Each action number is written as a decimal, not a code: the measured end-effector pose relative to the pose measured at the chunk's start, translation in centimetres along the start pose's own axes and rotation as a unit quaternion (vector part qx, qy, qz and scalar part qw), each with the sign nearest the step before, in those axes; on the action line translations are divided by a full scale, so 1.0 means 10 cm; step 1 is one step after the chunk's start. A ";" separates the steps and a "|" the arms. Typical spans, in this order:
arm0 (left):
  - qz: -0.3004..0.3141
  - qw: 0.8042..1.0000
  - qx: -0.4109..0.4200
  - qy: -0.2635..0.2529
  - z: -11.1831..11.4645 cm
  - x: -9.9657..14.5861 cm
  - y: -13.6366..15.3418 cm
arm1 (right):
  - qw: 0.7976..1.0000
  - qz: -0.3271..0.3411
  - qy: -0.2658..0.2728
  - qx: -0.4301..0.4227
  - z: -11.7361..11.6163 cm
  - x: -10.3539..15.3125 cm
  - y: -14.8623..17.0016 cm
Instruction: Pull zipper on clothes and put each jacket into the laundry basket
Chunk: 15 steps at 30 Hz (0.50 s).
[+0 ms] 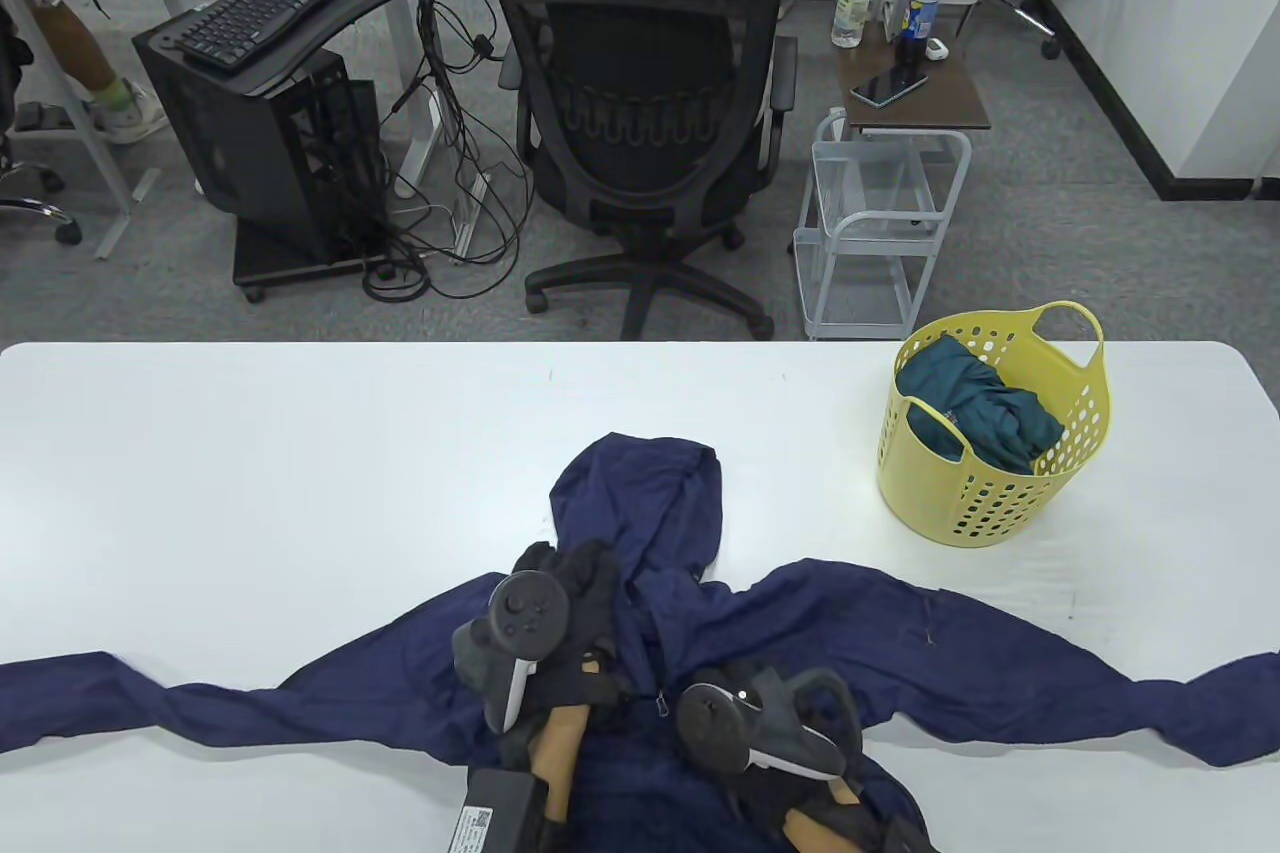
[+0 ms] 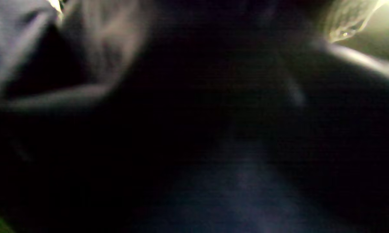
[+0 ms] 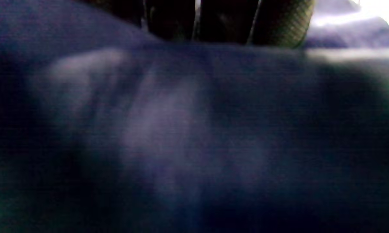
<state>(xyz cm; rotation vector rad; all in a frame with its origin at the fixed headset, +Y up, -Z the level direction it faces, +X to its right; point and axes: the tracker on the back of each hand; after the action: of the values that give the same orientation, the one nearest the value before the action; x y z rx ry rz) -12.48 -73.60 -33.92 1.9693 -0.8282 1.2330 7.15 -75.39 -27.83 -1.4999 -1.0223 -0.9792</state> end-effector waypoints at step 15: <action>0.268 0.939 -0.152 0.151 0.23 0.47 -0.63 | 0.991 -0.100 0.009 -0.090 -0.13 -0.17 0.57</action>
<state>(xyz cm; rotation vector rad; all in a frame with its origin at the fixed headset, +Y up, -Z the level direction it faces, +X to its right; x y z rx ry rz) -4.72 -72.53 -31.62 1.3012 -1.3515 1.5491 11.99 -77.48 -30.92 -1.5523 -1.1105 -1.2530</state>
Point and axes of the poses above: the tracker on the back of each hand, its own y axis roughly to the little-finger side, its own x axis roughly from the fingertips to the wrist, z = x × y, and after that the axes turned 8 degrees about -z, right-handed
